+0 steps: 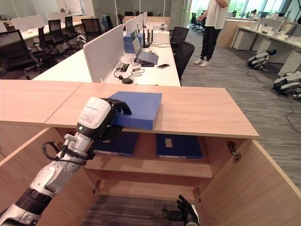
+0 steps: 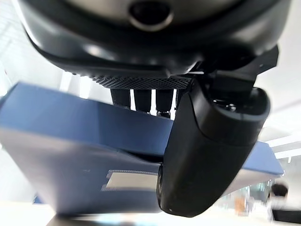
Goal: Put the empty folder in the office cabinet
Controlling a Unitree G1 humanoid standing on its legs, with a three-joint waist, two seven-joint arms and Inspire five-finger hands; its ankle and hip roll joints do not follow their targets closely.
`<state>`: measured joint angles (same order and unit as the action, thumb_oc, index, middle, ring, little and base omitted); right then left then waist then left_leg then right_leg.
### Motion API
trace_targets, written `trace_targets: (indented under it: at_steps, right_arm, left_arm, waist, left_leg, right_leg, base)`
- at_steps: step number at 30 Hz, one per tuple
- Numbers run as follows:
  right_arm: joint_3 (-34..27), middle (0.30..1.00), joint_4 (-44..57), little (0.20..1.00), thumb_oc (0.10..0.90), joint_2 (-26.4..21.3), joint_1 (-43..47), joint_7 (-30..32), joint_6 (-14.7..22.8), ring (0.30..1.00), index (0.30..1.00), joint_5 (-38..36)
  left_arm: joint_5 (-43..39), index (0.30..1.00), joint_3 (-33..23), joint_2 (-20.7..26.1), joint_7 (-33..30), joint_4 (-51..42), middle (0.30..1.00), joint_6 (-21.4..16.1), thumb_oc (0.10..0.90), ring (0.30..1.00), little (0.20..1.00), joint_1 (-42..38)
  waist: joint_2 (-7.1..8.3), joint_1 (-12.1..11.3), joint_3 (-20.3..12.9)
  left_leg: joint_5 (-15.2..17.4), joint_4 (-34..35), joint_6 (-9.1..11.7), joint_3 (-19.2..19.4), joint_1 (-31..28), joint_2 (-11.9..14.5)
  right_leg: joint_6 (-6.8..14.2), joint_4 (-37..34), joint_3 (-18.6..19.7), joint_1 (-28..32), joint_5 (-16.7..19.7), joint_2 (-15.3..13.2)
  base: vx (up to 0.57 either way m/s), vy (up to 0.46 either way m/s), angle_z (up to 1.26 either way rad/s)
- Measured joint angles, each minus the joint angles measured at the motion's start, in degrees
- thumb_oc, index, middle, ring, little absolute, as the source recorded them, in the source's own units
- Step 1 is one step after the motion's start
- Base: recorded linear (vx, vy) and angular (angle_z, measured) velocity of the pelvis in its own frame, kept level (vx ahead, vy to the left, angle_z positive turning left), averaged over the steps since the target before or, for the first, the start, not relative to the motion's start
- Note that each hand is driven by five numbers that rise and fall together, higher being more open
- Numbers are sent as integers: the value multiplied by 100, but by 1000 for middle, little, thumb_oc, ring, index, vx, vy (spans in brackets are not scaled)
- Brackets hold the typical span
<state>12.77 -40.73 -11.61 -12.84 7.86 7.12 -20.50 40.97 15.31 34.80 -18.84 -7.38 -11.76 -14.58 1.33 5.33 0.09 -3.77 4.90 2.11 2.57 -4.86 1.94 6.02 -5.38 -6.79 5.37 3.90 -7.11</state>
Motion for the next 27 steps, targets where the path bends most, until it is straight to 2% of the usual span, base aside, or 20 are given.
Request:
trace_targets:
  at_steps: [4, 7, 9, 10, 11, 12, 17, 19, 20, 22, 24, 26, 27]
  right_arm:
    - [-1, 900, 5, 900, 800, 15, 29, 1, 10, 900, 900, -21]
    - [1, 900, 212, 900, 800, -2, 8, -1, 6, 900, 900, -40]
    - [26, 900, 459, 900, 800, 8, 28, -10, 10, 900, 900, -54]
    - [39, 900, 526, 900, 800, 8, 54, -30, 12, 900, 900, -58]
    - [63, 900, 666, 900, 800, 15, 106, -54, 17, 900, 900, -99]
    - [74, 900, 711, 900, 800, 14, 131, -69, 34, 900, 900, -105]
    - [113, 900, 1114, 900, 800, 3, 212, -223, 55, 900, 900, -347]
    - [150, 900, 1193, 900, 800, 6, 203, -303, 52, 900, 900, -512]
    - [196, 900, 1331, 900, 800, -12, 160, -409, 29, 900, 900, -770]
    - [231, 900, 1379, 900, 800, 32, 145, -555, 26, 900, 900, -1126]
    - [253, 900, 1434, 900, 800, 114, 144, -813, 14, 900, 900, -2045]
    - [377, 900, 1621, 900, 800, 119, 113, -968, -49, 900, 900, -2579]
    - [629, 900, 2102, 900, 800, -21, 26, -1181, -160, 900, 900, -3049]
  left_arm:
    - [-1028, 300, -673, -44, 148, -894, 300, -140, 400, 300, 300, 520]
    - [-1879, 300, -997, -291, 206, -1260, 300, -274, 400, 300, 300, 813]
    - [-3181, 300, -1162, -627, 192, -1467, 300, -506, 400, 300, 300, 913]
    - [-3542, 300, -1232, -706, 236, -1556, 300, -515, 400, 300, 300, 965]
    - [-4257, 300, -1393, -816, 333, -1696, 300, -620, 400, 300, 300, 1110]
    - [-4551, 300, -1441, -864, 366, -1736, 300, -668, 400, 300, 300, 1144]
    - [-7148, 300, -1897, -1124, 1033, -1968, 300, -822, 400, 300, 300, 1594]
    - [-7711, 300, -2042, -1143, 1246, -1967, 300, -820, 400, 300, 300, 1798]
    - [-8315, 300, -2181, -1147, 1492, -1958, 300, -784, 400, 300, 300, 2007]
    - [-8882, 300, -2237, -1150, 1646, -1897, 300, -719, 400, 300, 300, 2073]
    - [-9537, 300, -2286, -1168, 1817, -1800, 300, -680, 400, 300, 300, 2259]
    - [-9868, 300, -2348, -1169, 1959, -1673, 300, -580, 400, 300, 300, 2371]
    - [-10151, 300, -2481, -1116, 2172, -1485, 300, -548, 400, 300, 300, 2597]
  waist:
    - [2, -107, 3]
    - [-10, -134, 17]
    - [-17, -265, 22]
    - [-24, -282, 29]
    - [-43, -265, 42]
    - [-49, -298, 45]
    - [-124, -433, 136]
    - [-133, -472, 150]
    - [-141, -510, 187]
    - [-142, -590, 243]
    - [-150, -641, 288]
    - [-157, -735, 306]
    - [-173, -709, 323]
  left_leg:
    - [13, -1, 12, -49, 27, -2]
    - [-4, -1, -12, -83, 49, -14]
    - [-24, -2, -30, -135, 73, -13]
    - [-29, -4, -27, -147, 82, -15]
    - [-24, -2, -23, -146, 79, -12]
    - [-32, -4, -30, -158, 85, -15]
    - [-15, -2, 9, -222, 109, -19]
    - [-8, -2, 9, -278, 144, -19]
    - [-21, -3, 22, -300, 158, -14]
    - [-40, -4, 31, -318, 174, -8]
    - [-43, -6, 35, -357, 178, -13]
    - [-61, -4, 8, -377, 197, -17]
    - [-68, -4, 2, -407, 204, -22]
  right_leg:
    - [6, 0, -49, 1, -28, -1]
    - [9, -1, -85, -4, -37, -12]
    - [17, 3, -138, 0, -48, -8]
    - [18, 2, -151, 0, -49, -6]
    - [19, 0, -151, 0, -52, -7]
    - [19, 5, -162, 12, -50, -2]
    - [16, 1, -218, 17, -57, -10]
    - [10, 0, -273, 10, -69, -9]
    - [4, 0, -302, 3, -75, -4]
    - [2, 1, -329, 11, -74, 6]
    - [-2, 1, -358, 17, -79, 4]
    - [-4, 9, -376, 33, -79, 6]
    - [-7, 31, -407, 35, -86, 14]
  base:
    - [3, -7, 6]
    - [-8, -6, 9]
    - [-37, -6, 10]
    - [0, 0, 0]
    - [-16, -3, 3]
    - [-65, 5, 2]
    - [-16, 10, 6]
    - [-1, 10, 15]
    - [13, 8, 10]
    - [-20, 10, 9]
    - [-20, 6, 9]
    - [-25, 9, 6]
    - [-19, 13, 9]
